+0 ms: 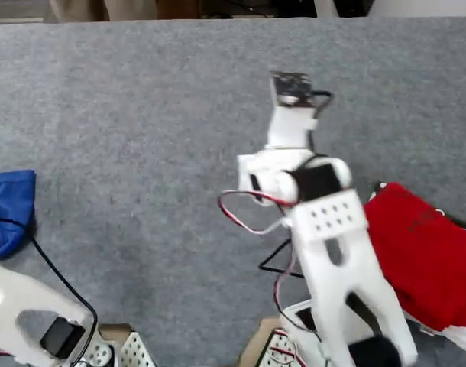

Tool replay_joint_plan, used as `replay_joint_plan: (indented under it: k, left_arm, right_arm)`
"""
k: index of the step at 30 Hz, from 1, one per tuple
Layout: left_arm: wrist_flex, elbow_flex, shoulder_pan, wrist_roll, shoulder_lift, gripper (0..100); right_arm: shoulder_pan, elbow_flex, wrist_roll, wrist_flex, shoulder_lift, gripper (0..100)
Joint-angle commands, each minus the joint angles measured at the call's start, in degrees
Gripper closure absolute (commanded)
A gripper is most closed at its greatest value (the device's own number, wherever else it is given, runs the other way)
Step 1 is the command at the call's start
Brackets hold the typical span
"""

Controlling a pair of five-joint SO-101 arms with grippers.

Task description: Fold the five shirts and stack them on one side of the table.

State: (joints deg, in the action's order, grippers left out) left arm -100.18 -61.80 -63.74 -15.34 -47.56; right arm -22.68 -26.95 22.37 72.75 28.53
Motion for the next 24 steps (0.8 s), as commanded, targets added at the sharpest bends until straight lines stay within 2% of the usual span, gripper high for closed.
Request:
replay_joint_plan:
  k: [1, 4, 7, 8, 10, 12, 16, 17, 20, 24]
  left_arm:
    - [1.6, 0.2, 0.8, -0.3, -3.3, 82]
    - [5.6, -1.7, 1.3, 1.4, -6.6, 85]
    - [8.1, -3.6, 0.4, 2.8, -8.9, 98]
    - [8.4, -4.0, 0.4, 2.7, -9.6, 99]
    - [8.0, -5.3, 0.6, 2.9, -10.5, 96]
    - [7.4, -6.8, 1.3, 2.9, -10.6, 99]
    - [-0.9, -16.8, 3.4, 2.9, -10.5, 98]
    - [-0.9, -19.5, 4.0, 3.3, -10.6, 98]
    - [-0.8, -25.0, 6.2, 8.0, -9.1, 98]
    - [-0.8, -22.4, 11.5, 11.9, -3.5, 98]
  right_arm:
    - [-3.4, 6.2, 3.3, -1.3, -6.0, 94.6]
    - [-4.7, 10.2, 5.1, -1.3, -10.9, 94.6]
    - [-4.4, 12.7, 4.9, -1.1, -14.4, 94.6]
    - [-3.9, 13.1, 4.9, -1.1, -15.3, 94.6]
    - [-3.4, 13.2, 4.9, -1.1, -16.4, 94.6]
    - [-2.9, 13.1, 4.9, -1.1, -16.6, 94.6]
    - [-1.8, 14.3, 5.1, 2.0, -16.5, 94.6]
    - [-1.2, 15.0, 5.1, 2.7, -16.5, 94.6]
    - [1.4, 17.5, 4.9, 4.2, -16.5, 94.6]
    - [4.5, 19.9, 4.8, 6.2, -16.5, 94.6]
